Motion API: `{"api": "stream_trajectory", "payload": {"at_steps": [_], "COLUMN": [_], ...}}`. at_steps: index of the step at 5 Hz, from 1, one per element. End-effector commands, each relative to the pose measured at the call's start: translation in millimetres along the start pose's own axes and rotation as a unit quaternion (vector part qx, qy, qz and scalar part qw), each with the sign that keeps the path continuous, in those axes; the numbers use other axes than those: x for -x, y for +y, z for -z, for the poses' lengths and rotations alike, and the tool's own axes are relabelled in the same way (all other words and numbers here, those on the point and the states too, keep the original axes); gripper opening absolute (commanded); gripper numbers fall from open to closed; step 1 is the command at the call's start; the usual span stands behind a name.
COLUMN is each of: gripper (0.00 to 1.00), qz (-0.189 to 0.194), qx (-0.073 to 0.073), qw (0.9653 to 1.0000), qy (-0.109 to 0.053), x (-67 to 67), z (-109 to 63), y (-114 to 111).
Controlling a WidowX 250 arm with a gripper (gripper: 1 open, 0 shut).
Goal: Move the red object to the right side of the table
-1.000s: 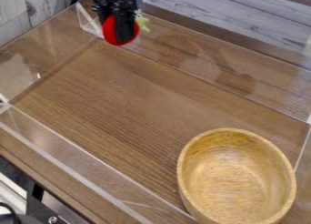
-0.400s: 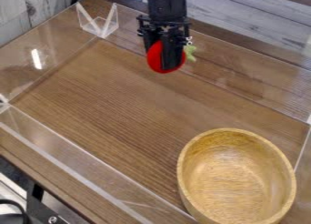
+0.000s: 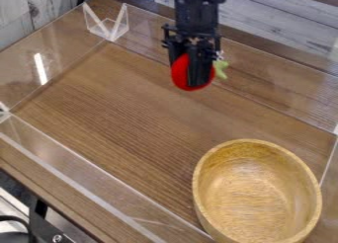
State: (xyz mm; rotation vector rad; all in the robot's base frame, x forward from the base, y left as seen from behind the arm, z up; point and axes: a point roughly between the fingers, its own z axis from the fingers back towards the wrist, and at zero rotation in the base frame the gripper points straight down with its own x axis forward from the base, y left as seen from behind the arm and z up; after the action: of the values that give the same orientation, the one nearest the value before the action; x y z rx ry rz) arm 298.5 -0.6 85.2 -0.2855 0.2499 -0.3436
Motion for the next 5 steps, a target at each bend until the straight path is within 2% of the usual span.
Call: {"api": "stream_trajectory", "payload": {"at_steps": [1, 2, 4, 5], "gripper": [0.00, 0.00, 0.00, 0.00], "qz": [0.019, 0.021, 0.006, 0.000], "qx": [-0.016, -0.013, -0.005, -0.011], "qw": [0.9992, 0.9995, 1.0000, 0.9998], "qy": [-0.032, -0.018, 0.005, 0.018], "x": [4.8, 4.5, -11.0, -15.2], "z": [-14.3, 0.8, 32.5, 34.3], "y": [-12, -10, -6, -6]}}
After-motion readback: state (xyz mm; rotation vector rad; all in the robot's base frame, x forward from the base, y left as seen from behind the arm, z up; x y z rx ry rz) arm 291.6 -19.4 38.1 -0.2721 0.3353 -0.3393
